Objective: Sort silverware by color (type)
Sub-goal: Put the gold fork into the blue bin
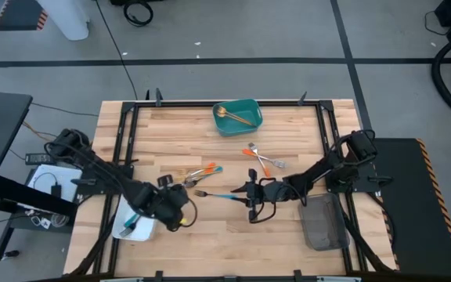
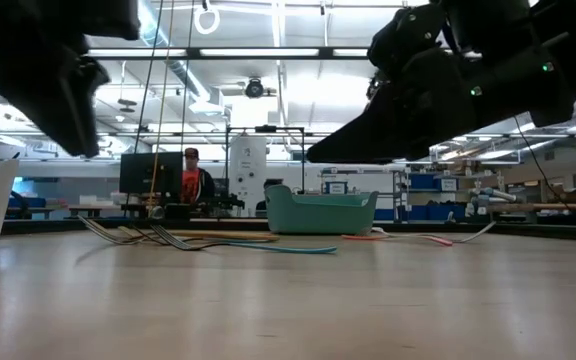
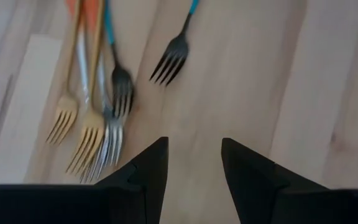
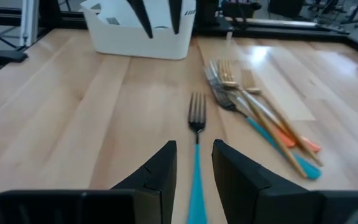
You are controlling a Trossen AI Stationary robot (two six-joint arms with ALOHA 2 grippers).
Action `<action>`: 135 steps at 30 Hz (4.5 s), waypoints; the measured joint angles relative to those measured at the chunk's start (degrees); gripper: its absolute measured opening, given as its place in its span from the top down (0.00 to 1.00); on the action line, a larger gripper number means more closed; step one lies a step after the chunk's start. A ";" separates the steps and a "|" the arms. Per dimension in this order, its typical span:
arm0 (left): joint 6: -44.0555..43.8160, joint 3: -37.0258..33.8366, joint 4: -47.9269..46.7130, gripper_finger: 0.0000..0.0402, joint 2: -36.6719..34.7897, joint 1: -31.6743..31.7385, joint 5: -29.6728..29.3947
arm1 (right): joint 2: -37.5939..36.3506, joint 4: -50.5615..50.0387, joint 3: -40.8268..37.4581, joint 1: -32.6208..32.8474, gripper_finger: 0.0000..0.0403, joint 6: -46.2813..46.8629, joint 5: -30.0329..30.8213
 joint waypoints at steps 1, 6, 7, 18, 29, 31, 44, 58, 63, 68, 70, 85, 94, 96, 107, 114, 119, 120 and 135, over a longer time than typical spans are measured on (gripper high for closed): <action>1.78 0.00 1.05 0.61 0.00 0.91 0.66 | 0.00 -0.34 0.02 0.29 0.73 0.50 0.06; 10.43 0.00 5.21 0.61 0.00 5.40 3.23 | 0.00 -1.42 -0.01 2.11 0.73 2.42 2.65; 12.07 0.00 5.97 0.61 0.00 6.22 3.60 | 0.00 -1.70 -0.01 2.50 0.73 2.72 3.12; 25.98 0.07 16.53 0.61 2.04 14.60 10.40 | 0.00 -5.93 0.01 4.58 0.73 9.98 2.97; 28.27 0.02 19.97 0.61 6.06 19.76 14.57 | 0.00 -7.93 0.02 6.93 0.73 17.30 4.26; 28.33 0.09 21.02 0.61 6.53 20.83 14.55 | 0.00 -8.86 -0.01 7.39 0.73 17.92 4.94; 40.28 -4.87 35.37 0.61 6.44 23.33 7.94 | 0.00 -9.98 -0.01 11.26 0.73 17.59 16.00; 37.97 -16.88 47.04 0.61 4.80 24.71 7.88 | 0.00 -14.97 0.61 6.40 0.74 22.47 12.95; 37.53 -19.34 49.12 0.61 3.12 27.42 7.70 | 0.00 -17.17 2.41 5.25 0.74 20.25 12.16; 37.71 -22.43 51.89 0.61 3.02 30.68 9.63 | -0.02 -17.21 2.62 5.17 0.74 18.50 12.17; 38.02 -22.92 51.75 0.61 3.02 31.92 9.93 | -0.02 -17.18 2.62 5.19 0.74 18.10 12.16; 40.79 -22.91 46.87 0.61 3.10 39.64 18.30 | -0.02 -17.18 2.62 5.19 0.74 17.84 11.68; 41.78 -22.84 45.38 0.66 2.89 40.80 18.37 | -0.02 -17.16 2.62 5.19 0.74 17.82 11.44; 41.79 -22.93 44.11 0.69 1.99 40.81 18.13 | -0.02 -17.17 2.62 5.19 0.74 17.82 11.42; 38.79 -22.78 38.73 0.82 1.37 45.18 25.56 | -0.02 -16.62 2.62 5.19 0.74 17.41 11.05; 38.78 -22.82 38.45 0.96 1.64 46.95 27.23 | -0.02 -16.57 2.62 5.70 0.74 17.43 10.43; 38.83 -22.64 39.87 0.95 1.54 46.94 26.60 | -0.02 -16.59 2.62 5.89 0.74 17.41 10.43; 38.86 -22.31 39.79 0.95 1.55 46.94 26.54 | -0.02 -16.59 2.62 5.89 0.74 17.41 10.43; 41.96 -17.56 39.80 0.95 1.67 45.76 26.36 | -0.02 -16.61 2.62 5.89 0.74 17.41 10.15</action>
